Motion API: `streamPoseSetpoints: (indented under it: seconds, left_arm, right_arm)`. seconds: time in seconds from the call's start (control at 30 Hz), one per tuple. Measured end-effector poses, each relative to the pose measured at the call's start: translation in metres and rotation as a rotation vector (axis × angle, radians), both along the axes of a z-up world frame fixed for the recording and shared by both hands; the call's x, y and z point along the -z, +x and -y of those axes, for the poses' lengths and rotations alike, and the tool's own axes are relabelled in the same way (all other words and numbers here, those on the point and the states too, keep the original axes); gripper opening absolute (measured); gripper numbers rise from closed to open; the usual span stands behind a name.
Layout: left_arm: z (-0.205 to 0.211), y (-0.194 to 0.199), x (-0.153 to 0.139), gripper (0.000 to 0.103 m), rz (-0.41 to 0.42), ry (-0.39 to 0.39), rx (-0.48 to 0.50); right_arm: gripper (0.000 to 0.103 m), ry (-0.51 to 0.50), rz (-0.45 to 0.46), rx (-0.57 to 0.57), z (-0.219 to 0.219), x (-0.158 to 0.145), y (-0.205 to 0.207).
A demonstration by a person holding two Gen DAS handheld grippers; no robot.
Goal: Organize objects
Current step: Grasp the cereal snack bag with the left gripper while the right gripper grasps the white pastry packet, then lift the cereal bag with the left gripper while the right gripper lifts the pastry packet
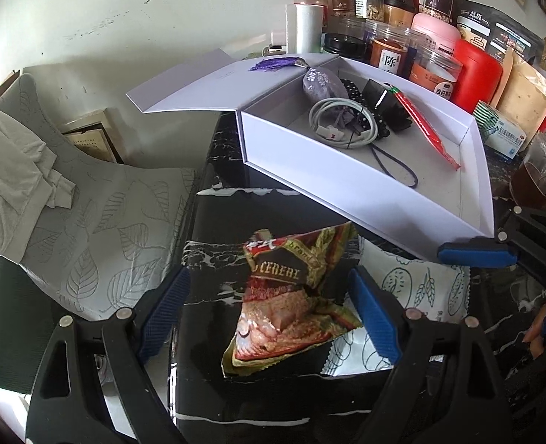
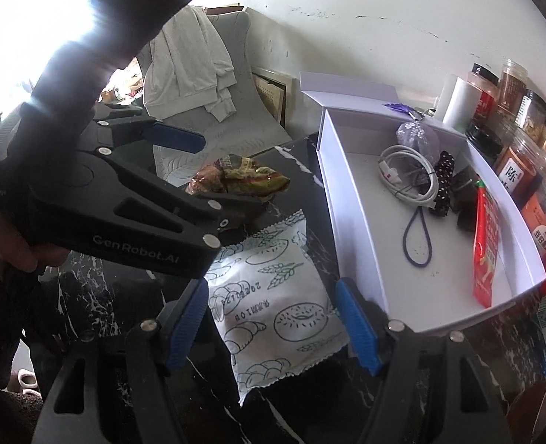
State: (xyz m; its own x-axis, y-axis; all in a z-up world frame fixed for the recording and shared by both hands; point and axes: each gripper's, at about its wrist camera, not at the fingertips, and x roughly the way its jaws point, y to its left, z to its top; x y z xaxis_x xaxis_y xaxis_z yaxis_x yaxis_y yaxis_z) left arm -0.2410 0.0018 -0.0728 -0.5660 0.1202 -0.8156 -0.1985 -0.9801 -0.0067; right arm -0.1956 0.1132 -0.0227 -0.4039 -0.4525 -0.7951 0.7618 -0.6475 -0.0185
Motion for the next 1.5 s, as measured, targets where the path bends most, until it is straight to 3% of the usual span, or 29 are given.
streamPoseSetpoints:
  seconds: [0.1,0.2,0.3,0.4,0.9,1.5]
  left_arm:
    - [-0.001,-0.002,0.003,0.07,0.005,0.052,0.032]
    - [-0.008,-0.002,0.005,0.058,0.013,0.051,0.056]
    - [-0.013,0.003,0.004,0.053,0.009,0.029,0.069]
    - [-0.014,0.009,0.004,0.048,0.018,0.035,0.079]
    - [-0.031,0.083,-0.001,0.048,0.035,0.041,0.08]
    - [-0.119,0.165,-0.006,0.048,0.035,0.036,0.17]
  right_arm:
    - [0.072,0.029,-0.008,-0.022,0.006,0.004,0.001]
    - [0.072,0.05,-0.013,-0.015,0.007,0.007,0.002]
    - [0.072,0.044,-0.004,-0.014,0.005,0.008,0.004]
    - [0.061,0.06,0.003,0.0,0.003,0.01,0.006]
    - [0.058,0.092,0.02,0.042,-0.036,0.007,0.055]
    - [0.058,0.099,0.023,0.18,-0.131,0.003,0.123]
